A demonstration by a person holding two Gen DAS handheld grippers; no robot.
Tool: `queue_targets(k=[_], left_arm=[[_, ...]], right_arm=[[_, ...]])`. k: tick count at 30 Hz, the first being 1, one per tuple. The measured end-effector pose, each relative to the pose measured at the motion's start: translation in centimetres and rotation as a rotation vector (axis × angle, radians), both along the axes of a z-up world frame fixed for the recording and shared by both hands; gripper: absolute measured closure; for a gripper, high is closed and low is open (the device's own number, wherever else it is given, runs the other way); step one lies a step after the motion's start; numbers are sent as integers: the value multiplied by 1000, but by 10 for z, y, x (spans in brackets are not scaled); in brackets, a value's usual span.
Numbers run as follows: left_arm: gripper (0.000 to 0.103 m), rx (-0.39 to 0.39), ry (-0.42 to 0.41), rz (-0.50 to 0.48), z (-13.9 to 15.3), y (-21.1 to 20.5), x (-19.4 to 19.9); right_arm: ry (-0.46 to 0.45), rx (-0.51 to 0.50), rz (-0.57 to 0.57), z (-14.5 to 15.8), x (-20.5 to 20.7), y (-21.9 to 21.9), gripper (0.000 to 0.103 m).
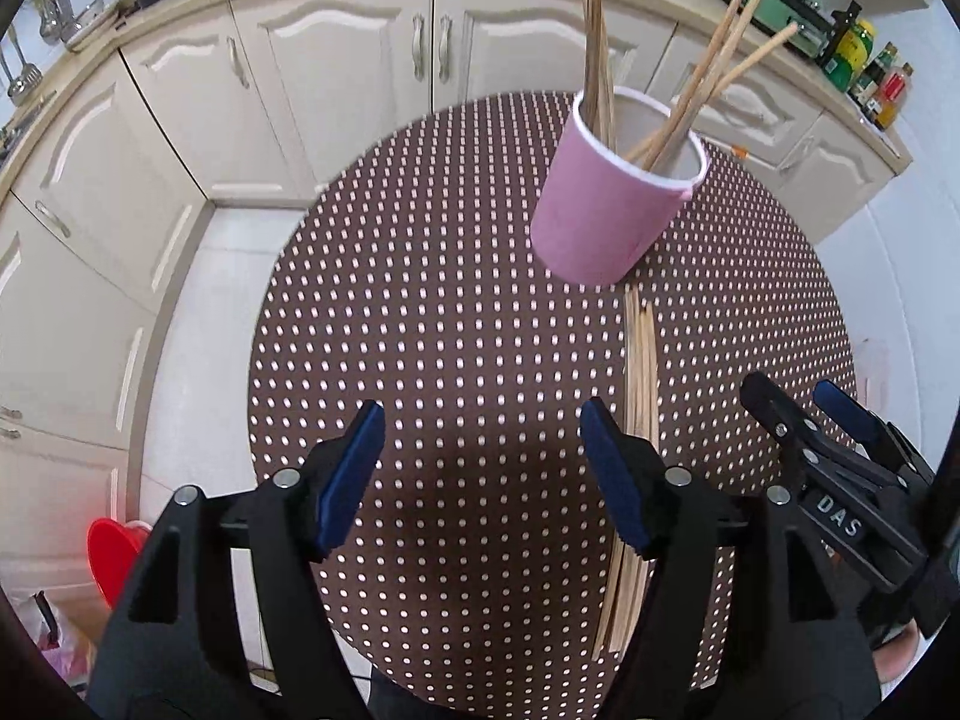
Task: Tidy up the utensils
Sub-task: 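Withdraw both open grippers from the cup back to the chopstick row, then grasp a chopstick with the right gripper while the left gripper grasps another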
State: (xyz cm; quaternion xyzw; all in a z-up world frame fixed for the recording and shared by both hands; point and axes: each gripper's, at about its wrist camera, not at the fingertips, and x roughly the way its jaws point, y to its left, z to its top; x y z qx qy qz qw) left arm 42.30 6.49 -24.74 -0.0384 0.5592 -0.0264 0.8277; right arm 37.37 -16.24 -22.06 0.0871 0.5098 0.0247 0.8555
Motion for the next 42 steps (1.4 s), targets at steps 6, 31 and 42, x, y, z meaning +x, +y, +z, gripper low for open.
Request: queue_targets(k=[6, 31, 42], left_arm=[[33, -19, 63, -6, -19, 3, -10], [30, -26, 162, -74, -65, -1, -6], [30, -14, 163, -94, -62, -15, 13]], right_arm=[[63, -36, -1, -22, -2, 3, 13], [106, -124, 84, -67, 6, 38, 14], [122, -66, 41, -59, 4, 34, 21]])
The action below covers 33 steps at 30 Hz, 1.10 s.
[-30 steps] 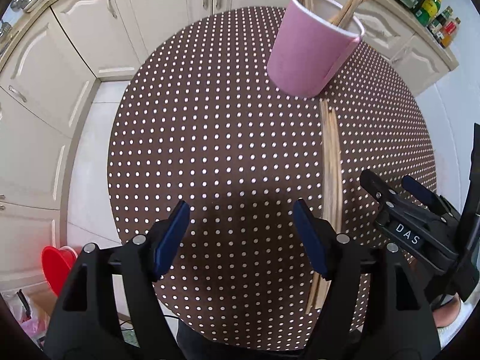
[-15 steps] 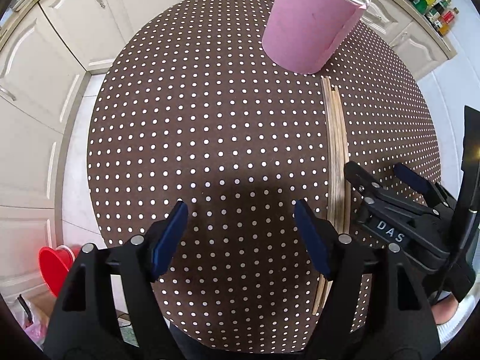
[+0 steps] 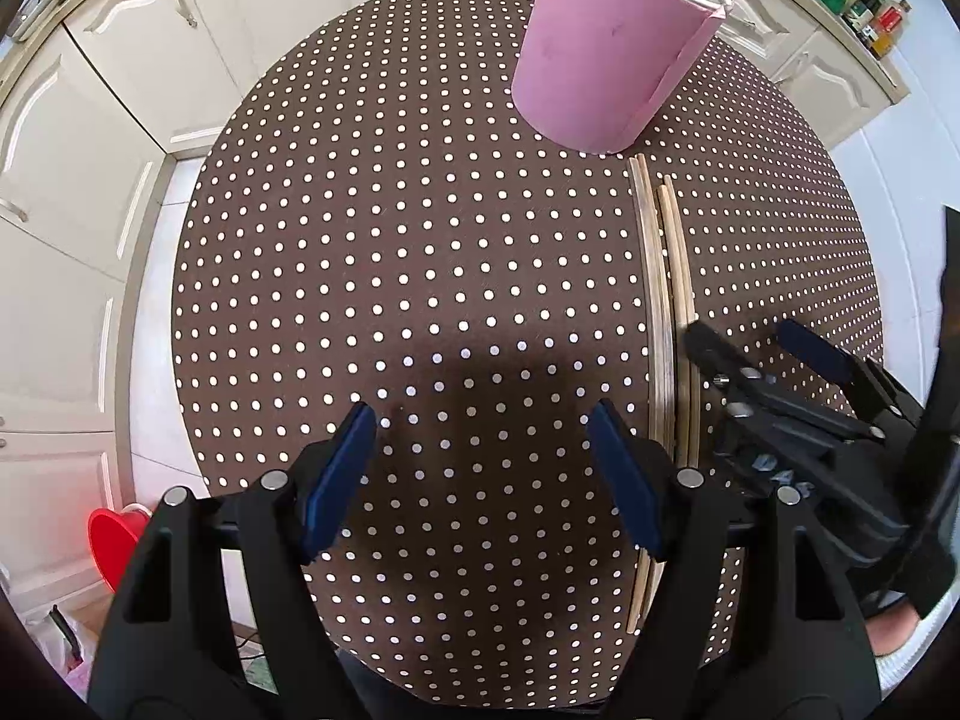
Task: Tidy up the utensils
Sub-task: 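Grasp a chopstick with the right gripper while the left gripper grasps another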
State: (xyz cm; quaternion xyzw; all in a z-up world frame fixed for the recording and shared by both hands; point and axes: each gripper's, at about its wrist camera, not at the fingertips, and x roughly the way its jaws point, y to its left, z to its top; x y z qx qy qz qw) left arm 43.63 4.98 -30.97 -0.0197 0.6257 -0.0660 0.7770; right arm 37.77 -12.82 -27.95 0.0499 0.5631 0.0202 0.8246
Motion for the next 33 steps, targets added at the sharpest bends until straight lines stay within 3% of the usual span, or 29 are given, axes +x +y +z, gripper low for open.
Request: queue_targets(k=[6, 11, 14, 17, 19, 22, 27, 33], left_arm=[[30, 11, 6, -16, -1, -6, 6], [30, 9, 11, -27, -1, -16, 11], [30, 14, 11, -36, -2, -20, 11], [30, 23, 12, -33, -1, -22, 12], [30, 20, 16, -30, -2, -23, 13], [30, 10, 20, -30, -3, -26, 15], [30, -12, 23, -39, -5, -36, 22], [30, -20, 48, -49, -15, -53, 34]], right_arm=[[7, -20, 8, -6, 2, -13, 21], [11, -27, 18, -5, 10, -3, 21], [33, -84, 65, -8, 15, 10, 22], [15, -98, 87, -5, 15, 12, 39], [-5, -92, 96, -1, 15, 8, 65], [-17, -62, 71, 2, 15, -3, 87], [-15, 12, 65, 4, 17, -21, 95], [-6, 107, 34, 0, 24, -48, 97]])
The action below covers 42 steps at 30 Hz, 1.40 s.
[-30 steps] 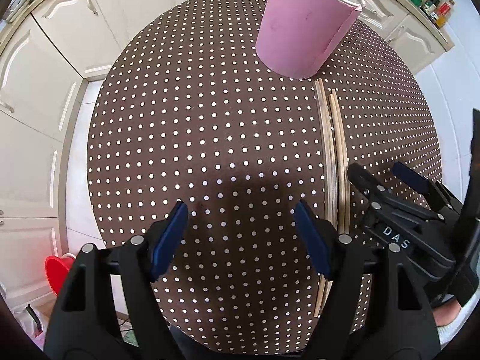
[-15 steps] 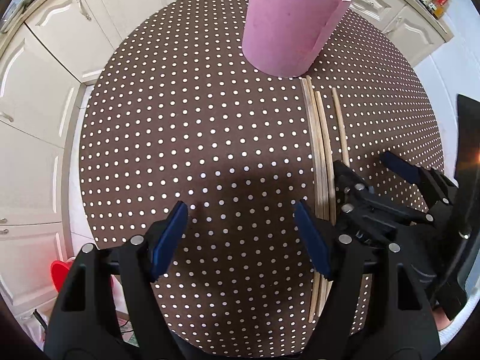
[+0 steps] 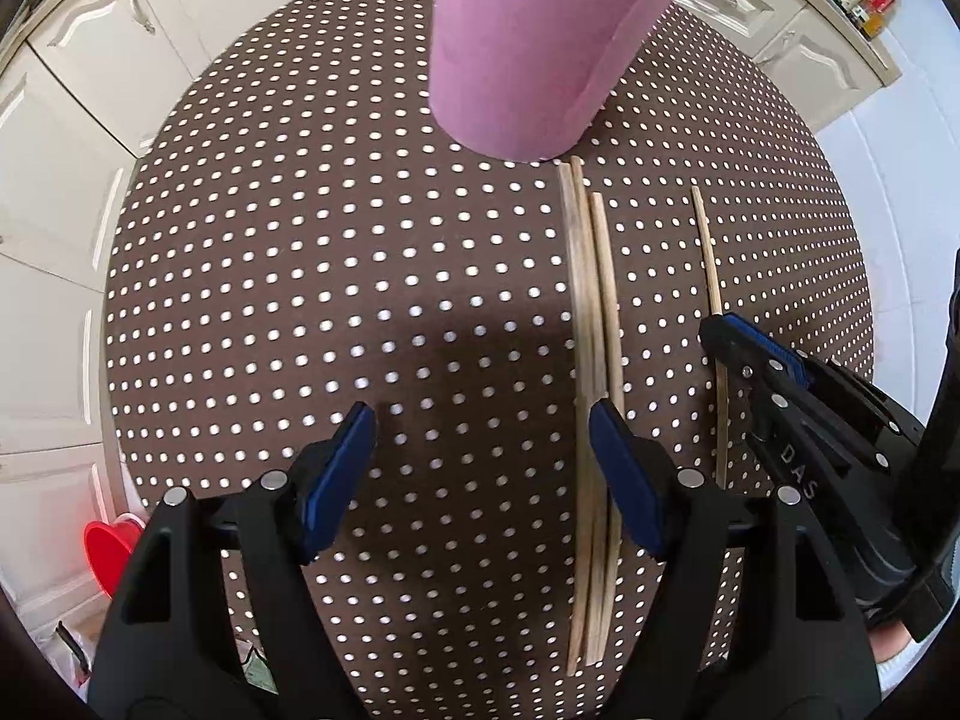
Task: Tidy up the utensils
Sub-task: 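Grasp a chopstick with the right gripper while the left gripper grasps another, then lift both held chopsticks up toward the pink cup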
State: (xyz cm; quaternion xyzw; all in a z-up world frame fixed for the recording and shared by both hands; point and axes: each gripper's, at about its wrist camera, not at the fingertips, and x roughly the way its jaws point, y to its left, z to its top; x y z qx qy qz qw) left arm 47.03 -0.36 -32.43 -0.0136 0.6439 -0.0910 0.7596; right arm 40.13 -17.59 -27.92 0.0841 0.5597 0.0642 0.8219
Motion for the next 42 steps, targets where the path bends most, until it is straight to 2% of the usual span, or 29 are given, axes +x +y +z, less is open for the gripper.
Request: queue_targets(k=[7, 13, 17, 21, 22, 23, 25, 26, 27, 35, 42], left_arm=[[30, 62, 20, -27, -12, -19, 9], [25, 77, 18, -8, -20, -33, 20], [24, 162, 4, -19, -26, -52, 29], [27, 133, 6, 15, -27, -55, 36], [35, 129, -17, -6, -25, -56, 37], [54, 124, -40, -31, -23, -53, 40], [80, 120, -71, -86, -20, -55, 39], [89, 118, -71, -95, -20, -55, 39], [94, 113, -68, -96, -20, -55, 40], [97, 66, -43, -49, -17, -34, 28], [97, 44, -79, -17, 2, -16, -2]], right_arm=[[-4, 34, -11, -2, 2, -14, 98], [-9, 42, -15, -2, -9, -15, 98], [-4, 56, -27, 0, -8, -7, 98], [1, 76, -42, 0, -8, -9, 98], [3, 82, -47, 0, -8, -10, 98], [5, 88, -52, 0, -7, -11, 98], [12, 109, -71, -1, -5, -13, 98], [14, 128, -86, -1, -5, -16, 98], [15, 141, -94, -1, -5, -17, 98], [32, 182, -140, 4, -3, -23, 98], [-43, 206, -166, 29, -7, -31, 98]])
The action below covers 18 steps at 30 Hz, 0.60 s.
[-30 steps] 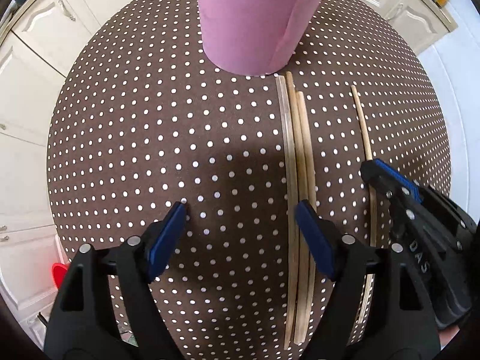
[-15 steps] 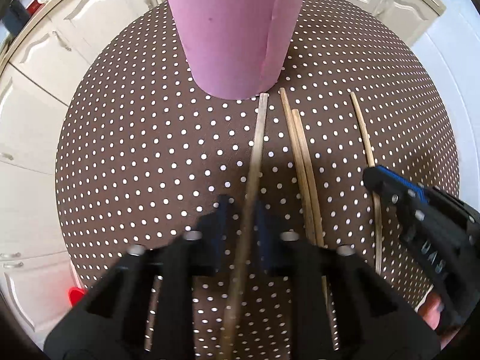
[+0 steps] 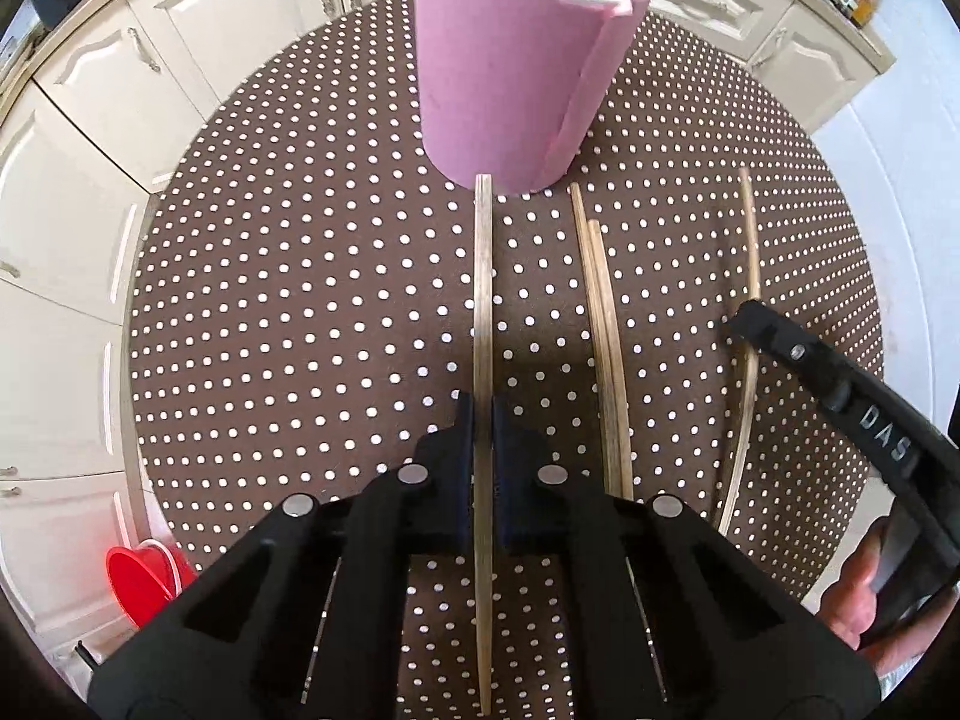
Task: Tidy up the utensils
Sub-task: 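Lift both held chopsticks up toward the pink cup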
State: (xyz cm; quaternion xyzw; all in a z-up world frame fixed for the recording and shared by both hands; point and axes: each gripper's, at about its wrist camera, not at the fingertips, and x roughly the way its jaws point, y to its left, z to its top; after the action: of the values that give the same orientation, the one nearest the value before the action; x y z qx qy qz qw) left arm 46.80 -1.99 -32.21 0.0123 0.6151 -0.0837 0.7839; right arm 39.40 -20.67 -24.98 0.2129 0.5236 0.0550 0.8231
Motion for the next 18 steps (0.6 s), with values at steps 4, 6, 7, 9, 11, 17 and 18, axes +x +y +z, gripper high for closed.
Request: queue_targets(k=[4, 6, 7, 9, 11, 17, 18], left_arm=[[97, -15, -25, 28, 7, 16, -9], [97, -14, -46, 34, 11, 29, -18], [97, -14, -55, 40, 15, 32, -17], [97, -32, -74, 58, 27, 37, -20], [97, -42, -98, 67, 38, 38, -19], [97, -70, -177, 92, 72, 48, -6], [97, -64, -190, 91, 78, 42, -4]], right_arm=[[-49, 29, -8, 17, -1, -2, 98], [-67, 36, -14, 25, 0, -4, 98], [-74, 33, -14, 28, 0, -4, 98], [-99, 25, -10, 37, 1, -4, 98], [-119, 32, -18, 45, 0, -7, 98], [-184, 50, -27, 71, 2, -11, 98], [-192, 50, -27, 73, 2, -10, 98]])
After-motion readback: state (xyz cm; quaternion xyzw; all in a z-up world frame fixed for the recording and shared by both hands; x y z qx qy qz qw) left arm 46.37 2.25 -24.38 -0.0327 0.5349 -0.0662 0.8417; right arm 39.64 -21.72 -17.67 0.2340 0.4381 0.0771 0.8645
